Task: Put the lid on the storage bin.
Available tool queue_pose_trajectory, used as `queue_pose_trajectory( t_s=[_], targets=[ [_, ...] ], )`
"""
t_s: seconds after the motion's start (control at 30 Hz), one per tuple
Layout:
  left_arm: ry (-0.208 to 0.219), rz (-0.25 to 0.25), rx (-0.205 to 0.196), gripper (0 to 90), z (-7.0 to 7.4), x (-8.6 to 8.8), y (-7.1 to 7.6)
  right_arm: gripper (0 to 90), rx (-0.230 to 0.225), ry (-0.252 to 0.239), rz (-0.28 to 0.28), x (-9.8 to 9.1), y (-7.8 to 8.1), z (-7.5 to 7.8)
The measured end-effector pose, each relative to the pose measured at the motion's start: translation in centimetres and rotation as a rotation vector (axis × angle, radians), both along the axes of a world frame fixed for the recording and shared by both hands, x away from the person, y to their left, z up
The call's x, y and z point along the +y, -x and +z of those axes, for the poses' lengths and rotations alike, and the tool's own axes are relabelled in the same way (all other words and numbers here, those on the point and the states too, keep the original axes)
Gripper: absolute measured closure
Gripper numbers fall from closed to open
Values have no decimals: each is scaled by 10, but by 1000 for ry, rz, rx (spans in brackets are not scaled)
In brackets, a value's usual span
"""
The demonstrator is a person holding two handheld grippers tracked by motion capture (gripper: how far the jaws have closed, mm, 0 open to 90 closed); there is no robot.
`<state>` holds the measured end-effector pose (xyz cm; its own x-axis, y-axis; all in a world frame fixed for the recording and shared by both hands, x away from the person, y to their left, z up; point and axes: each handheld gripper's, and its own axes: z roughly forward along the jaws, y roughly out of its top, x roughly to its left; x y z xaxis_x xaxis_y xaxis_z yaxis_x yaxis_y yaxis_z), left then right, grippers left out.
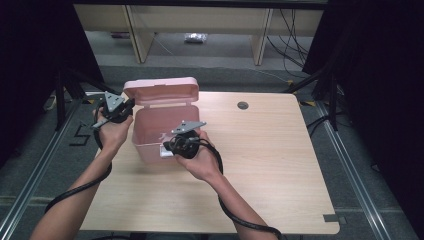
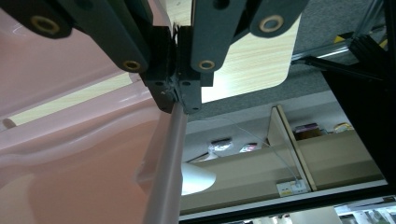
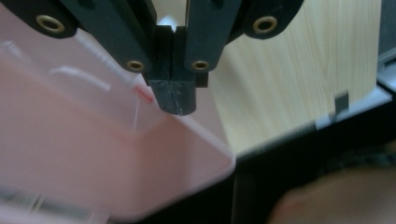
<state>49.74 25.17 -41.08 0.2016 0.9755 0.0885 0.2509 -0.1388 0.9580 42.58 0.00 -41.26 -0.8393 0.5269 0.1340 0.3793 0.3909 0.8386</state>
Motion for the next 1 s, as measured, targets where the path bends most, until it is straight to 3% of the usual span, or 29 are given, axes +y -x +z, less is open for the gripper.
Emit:
queue_pose_trajectory(
  t_s=[0.03,0.13,0.2,0.33,0.47,0.63,0.83,0.93,1.0],
  targets=[
    [-2,0,0,877,0,0,0,900,-12,-29,-6,-3,-1,5],
    [-1,-4,-7,877,0,0,1,900,-72,-54,-71,-18,-9,21],
    [-12,-5,-8,876,-2,-1,4,900,-70,-89,-114,-26,-15,26],
    [-14,-8,-8,873,-4,-1,8,900,-67,-103,-169,-40,-26,31],
    [-18,-13,-8,871,-5,0,10,900,-51,-115,-194,-45,-28,31],
    [-20,-19,-7,866,-8,0,14,900,-77,-122,-204,-49,-31,34],
    [-26,-24,-2,862,-10,0,17,900,-76,-140,-225,-51,-29,43],
    [-32,-26,-1,860,-11,0,19,900,-105,-137,-215,-53,-30,44],
    [-33,-28,-1,859,-12,0,20,900,-97,-139,-220,-53,-30,46]
  ],
)
